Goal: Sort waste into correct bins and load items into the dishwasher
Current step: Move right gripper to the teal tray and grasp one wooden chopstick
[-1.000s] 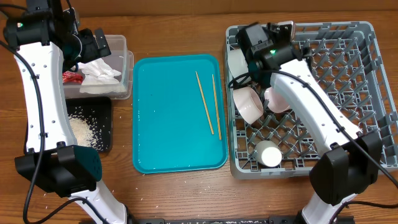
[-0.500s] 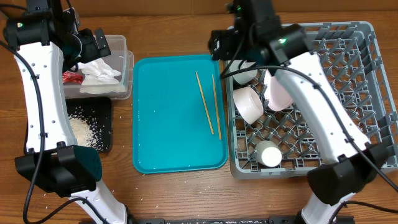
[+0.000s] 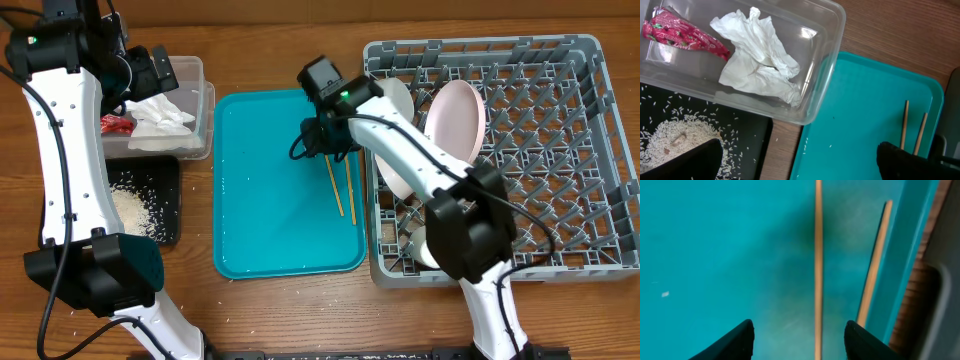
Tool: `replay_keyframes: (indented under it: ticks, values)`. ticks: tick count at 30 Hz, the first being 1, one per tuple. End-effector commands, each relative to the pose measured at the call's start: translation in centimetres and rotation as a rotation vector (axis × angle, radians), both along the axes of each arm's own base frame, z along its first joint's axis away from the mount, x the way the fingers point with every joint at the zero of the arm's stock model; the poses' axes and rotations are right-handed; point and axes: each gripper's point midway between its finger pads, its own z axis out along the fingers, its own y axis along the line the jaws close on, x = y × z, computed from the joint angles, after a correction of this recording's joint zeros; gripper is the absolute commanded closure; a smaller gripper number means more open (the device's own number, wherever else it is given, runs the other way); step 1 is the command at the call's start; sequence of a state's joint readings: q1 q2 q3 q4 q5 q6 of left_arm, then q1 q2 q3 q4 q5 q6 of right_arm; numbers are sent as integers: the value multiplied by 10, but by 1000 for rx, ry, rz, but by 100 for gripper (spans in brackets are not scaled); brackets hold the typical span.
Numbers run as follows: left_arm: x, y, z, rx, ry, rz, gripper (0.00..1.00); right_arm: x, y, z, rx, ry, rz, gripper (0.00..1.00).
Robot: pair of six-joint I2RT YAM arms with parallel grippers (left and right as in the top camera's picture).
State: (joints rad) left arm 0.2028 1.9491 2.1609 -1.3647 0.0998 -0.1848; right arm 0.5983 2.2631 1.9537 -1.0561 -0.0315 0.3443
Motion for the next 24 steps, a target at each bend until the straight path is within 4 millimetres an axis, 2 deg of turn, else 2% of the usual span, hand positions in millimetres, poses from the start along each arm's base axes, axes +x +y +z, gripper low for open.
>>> replay_keyframes:
  ticks: [1,5,9,15,19,21,24]
  values:
    - [3,-2,7,6,-21,-4,0,2,-3,-18,-41,10,-33,42]
    - [3,-2,7,6,-21,-4,0,-2,-1,-41,-50,54,-26,45]
    - [3,-2,7,6,-21,-3,0,-1,2,-42,-33,56,-52,54]
    - [3,-2,7,6,-21,-4,0,1,11,-58,5,79,-85,62]
    - [3,-2,7,6,-21,-4,0,-1,15,-58,21,87,-94,69]
    - [3,-2,7,6,-21,-4,0,-3,18,-60,23,97,-122,76]
    - [3,-2,7,6,-21,-4,0,-12,29,-61,26,105,-127,77]
